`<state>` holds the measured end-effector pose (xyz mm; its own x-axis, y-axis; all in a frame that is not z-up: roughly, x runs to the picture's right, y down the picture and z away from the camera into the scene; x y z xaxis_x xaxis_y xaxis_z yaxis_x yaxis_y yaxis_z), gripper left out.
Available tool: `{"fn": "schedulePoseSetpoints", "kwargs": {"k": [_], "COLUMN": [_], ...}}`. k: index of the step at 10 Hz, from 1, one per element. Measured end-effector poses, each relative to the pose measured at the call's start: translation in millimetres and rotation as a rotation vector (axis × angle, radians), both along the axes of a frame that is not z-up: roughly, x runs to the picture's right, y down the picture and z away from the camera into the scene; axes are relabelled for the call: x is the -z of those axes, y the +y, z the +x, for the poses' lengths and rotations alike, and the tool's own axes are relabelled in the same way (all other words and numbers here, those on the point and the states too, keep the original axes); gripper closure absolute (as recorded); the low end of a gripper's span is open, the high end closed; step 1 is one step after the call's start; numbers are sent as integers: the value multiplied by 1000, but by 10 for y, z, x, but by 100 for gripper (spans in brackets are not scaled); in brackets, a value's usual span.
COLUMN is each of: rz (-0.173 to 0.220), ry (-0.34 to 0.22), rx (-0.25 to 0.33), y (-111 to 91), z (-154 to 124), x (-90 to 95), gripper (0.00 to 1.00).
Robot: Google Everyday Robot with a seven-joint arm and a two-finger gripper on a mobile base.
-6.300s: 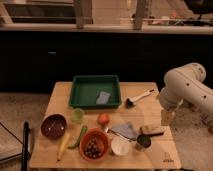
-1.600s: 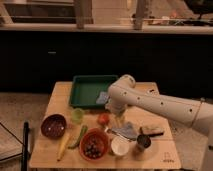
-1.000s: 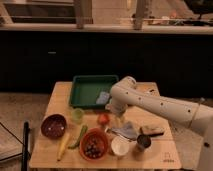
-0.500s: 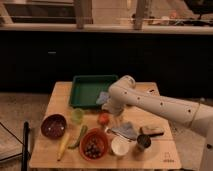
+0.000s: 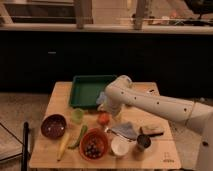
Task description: Place apple in purple bowl
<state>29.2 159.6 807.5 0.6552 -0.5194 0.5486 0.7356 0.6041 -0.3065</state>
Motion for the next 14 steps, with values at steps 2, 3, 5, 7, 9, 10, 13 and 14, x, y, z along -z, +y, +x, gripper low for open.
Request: {"fn": "schedulePoseSetpoints", "kwargs": {"k": [2,3,5,7,9,10,13,14], "rz": [-2,-7,-16,-27,-40,-47,-59,-64], "ry": [-23,-27,-42,-52,-61,-67,-81,-86], "rx": [34,45,70,87,102,115,155,170], "y": [0,10,16,31,59,75,105,119], "z": [-57,-54,-62,-79,-69,-86,-196,-236], "x": [-26,-35,-70,-100,-152,-179,-234,-254], "gripper": [20,20,20,20,20,20,20,22]}}
